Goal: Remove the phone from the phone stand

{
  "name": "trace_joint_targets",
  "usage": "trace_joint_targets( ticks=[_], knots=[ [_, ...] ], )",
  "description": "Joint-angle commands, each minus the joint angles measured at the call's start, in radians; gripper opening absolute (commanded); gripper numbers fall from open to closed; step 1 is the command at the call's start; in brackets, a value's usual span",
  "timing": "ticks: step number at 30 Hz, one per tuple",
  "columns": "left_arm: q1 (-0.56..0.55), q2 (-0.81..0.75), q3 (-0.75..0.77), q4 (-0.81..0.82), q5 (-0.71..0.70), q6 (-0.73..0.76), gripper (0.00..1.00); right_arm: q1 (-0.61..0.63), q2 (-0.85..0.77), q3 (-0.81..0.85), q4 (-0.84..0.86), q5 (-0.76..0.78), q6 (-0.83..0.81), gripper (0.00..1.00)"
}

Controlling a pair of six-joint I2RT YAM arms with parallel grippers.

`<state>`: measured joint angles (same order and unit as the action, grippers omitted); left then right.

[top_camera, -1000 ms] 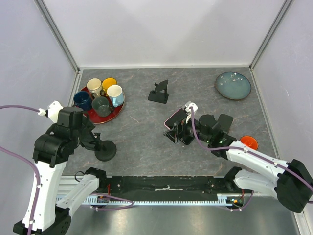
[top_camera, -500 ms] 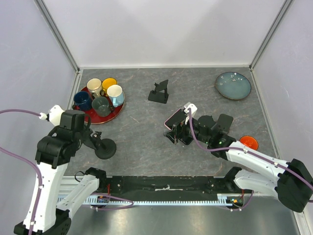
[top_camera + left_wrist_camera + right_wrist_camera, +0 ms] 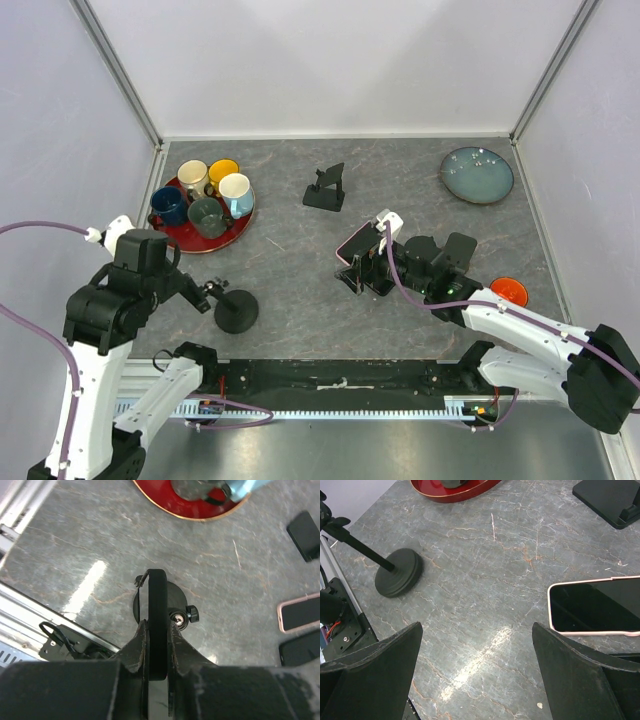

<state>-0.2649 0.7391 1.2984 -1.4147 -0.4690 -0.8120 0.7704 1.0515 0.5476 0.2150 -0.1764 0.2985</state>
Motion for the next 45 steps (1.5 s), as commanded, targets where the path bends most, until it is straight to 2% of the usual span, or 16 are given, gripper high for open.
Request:
trace_joint_targets(
  ticks=[1,8,10,13,16,17,20,25,29,34,38,42,45],
  knots=[
    [-0.002,0.012,0.084,0.157,0.162,0.066,0.02,0.006,-0.010,0.014,0.006,0.017,-0.015,0.98],
    [-0.004,0.138,0.171,0.190,0.295,0.142,0.02,0.006,0.001,0.023,-0.005,0.018,-0.016,0.98],
    [-0.008,0.164,0.164,0.245,0.364,0.142,0.02,0.006,0.002,0.025,-0.005,0.017,-0.016,0.98],
    [-0.062,0.187,0.131,0.305,0.389,0.125,0.02,0.006,-0.002,0.026,-0.005,0.006,-0.016,0.98],
    [-0.202,0.238,0.122,0.361,0.301,0.099,0.02,0.006,-0.015,0.015,0.015,-0.005,-0.018,0.98],
    [-0.280,0.261,0.134,0.378,0.274,0.093,0.02,0.006,-0.018,0.014,0.023,-0.011,-0.021,0.98],
    [-0.405,0.335,0.169,0.413,0.193,0.088,0.02,0.006,-0.034,0.003,0.062,-0.040,-0.032,0.98],
    [-0.548,0.416,0.208,0.459,0.052,0.106,0.02,0.007,-0.070,-0.052,0.147,-0.077,-0.045,0.98],
    [-0.675,0.491,0.208,0.505,-0.032,0.132,0.02,0.006,-0.045,-0.115,0.302,-0.095,-0.042,0.98],
    [-0.761,0.537,0.193,0.577,-0.117,0.106,0.02,0.006,0.074,-0.120,0.383,-0.138,-0.022,0.97],
    [-0.786,0.566,0.203,0.611,-0.132,0.117,0.02,0.013,0.117,-0.175,0.576,-0.187,0.028,0.92],
    [-0.792,0.571,0.211,0.615,-0.148,0.122,0.02,0.036,0.117,-0.184,0.587,-0.170,0.004,0.91],
    [-0.795,0.569,0.210,0.622,-0.145,0.116,0.02,0.050,0.130,-0.176,0.581,-0.143,-0.021,0.95]
  ],
)
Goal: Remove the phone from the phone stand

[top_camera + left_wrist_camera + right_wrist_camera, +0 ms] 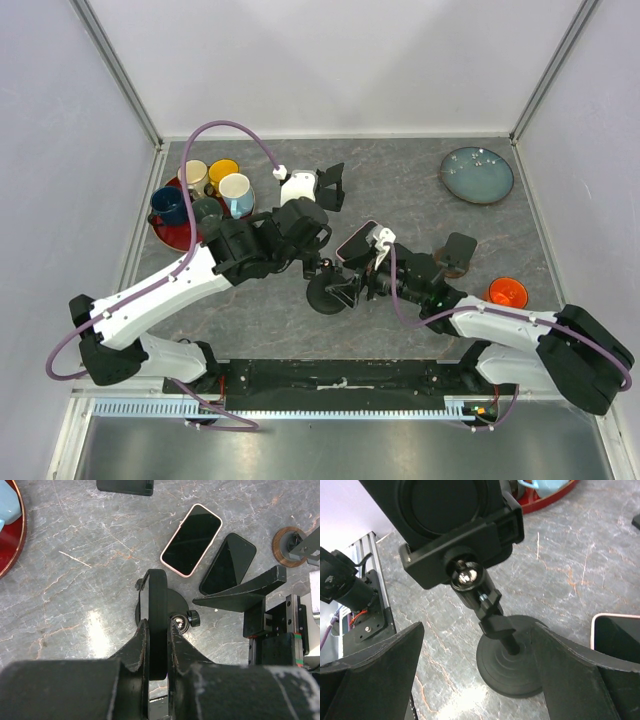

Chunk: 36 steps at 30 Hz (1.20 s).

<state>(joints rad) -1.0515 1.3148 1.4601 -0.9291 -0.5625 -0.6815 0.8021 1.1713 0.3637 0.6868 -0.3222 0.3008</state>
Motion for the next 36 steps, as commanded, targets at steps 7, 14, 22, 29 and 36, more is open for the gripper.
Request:
trace_joint_targets(
  ticks=[7,14,22,29,36],
  knots=[
    [-0.015,0.001,0.046,0.145,-0.040,-0.026,0.02,0.049,0.111,0.020,0.183,0.126,-0.069,0.98],
    [-0.016,0.006,0.040,0.161,-0.025,-0.041,0.02,0.115,0.231,0.043,0.313,0.241,-0.083,0.91],
    [-0.018,0.001,0.029,0.161,-0.016,-0.052,0.02,0.160,0.360,0.046,0.454,0.356,-0.091,0.73],
    [-0.018,-0.015,0.019,0.153,-0.030,-0.041,0.02,0.160,0.352,0.020,0.461,0.345,-0.108,0.32],
    [-0.013,-0.051,0.003,0.182,-0.008,0.089,0.02,0.160,0.357,0.024,0.433,0.324,-0.109,0.00]
  ],
)
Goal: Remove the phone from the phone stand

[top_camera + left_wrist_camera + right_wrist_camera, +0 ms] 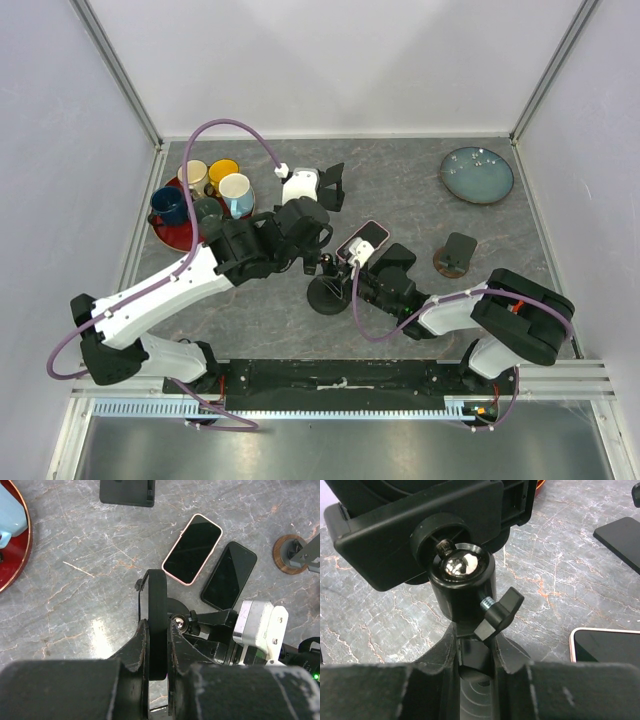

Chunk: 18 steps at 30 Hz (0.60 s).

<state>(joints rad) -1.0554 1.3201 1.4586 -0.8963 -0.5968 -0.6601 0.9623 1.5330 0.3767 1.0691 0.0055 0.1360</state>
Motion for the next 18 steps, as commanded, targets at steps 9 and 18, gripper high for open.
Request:
trace_joint_targets(
  ticks=[9,18],
  knots=[
    [0.144,-0.206,-0.125,0.226,0.308,0.192,0.02,0.000,0.010,0.028,0.023,-0.032,0.045,0.00],
    [0.206,-0.285,-0.173,0.142,0.469,0.326,0.02,0.000,0.036,0.044,0.008,-0.050,0.043,0.00]
  ],
)
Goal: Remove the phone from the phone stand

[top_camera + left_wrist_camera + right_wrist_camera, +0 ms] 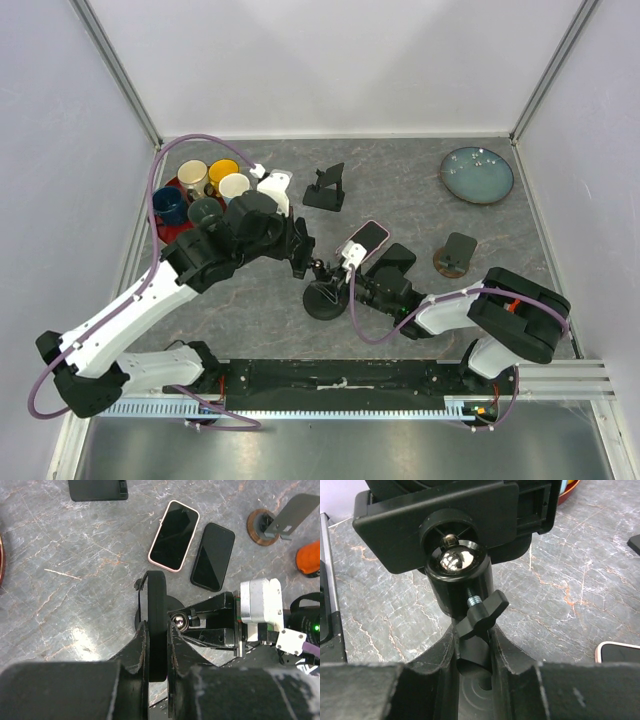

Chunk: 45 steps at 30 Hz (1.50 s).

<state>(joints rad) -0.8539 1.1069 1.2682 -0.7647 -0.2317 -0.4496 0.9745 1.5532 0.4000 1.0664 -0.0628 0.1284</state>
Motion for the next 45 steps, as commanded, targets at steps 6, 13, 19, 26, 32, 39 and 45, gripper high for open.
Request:
trace_joint_targets(
  ticks=[6,13,19,26,32,39,45],
  knots=[
    [0.058,-0.139,-0.024,0.016,0.091,0.121,0.02,-0.013,0.027,0.023,-0.002,0.030,0.048,0.00],
    [0.078,-0.140,-0.029,-0.065,-0.165,-0.092,0.02,-0.013,0.027,0.023,-0.017,0.084,0.050,0.00],
    [0.049,-0.078,-0.040,-0.084,-0.193,-0.198,0.02,-0.013,0.027,0.020,-0.016,0.095,0.050,0.00],
    [-0.004,-0.087,0.046,-0.077,-0.211,-0.221,0.02,-0.013,0.013,0.019,-0.046,0.171,0.037,0.00],
    [-0.004,-0.140,0.085,-0.232,-0.452,-0.371,0.02,-0.013,0.019,0.019,-0.051,0.186,0.053,0.00],
    [-0.005,-0.078,0.063,-0.168,-0.316,-0.142,0.02,-0.013,0.025,0.016,-0.049,0.192,0.048,0.00],
    [0.001,-0.139,0.080,-0.131,-0.181,0.169,0.02,-0.060,0.031,0.022,-0.057,0.078,0.057,0.00]
  ],
)
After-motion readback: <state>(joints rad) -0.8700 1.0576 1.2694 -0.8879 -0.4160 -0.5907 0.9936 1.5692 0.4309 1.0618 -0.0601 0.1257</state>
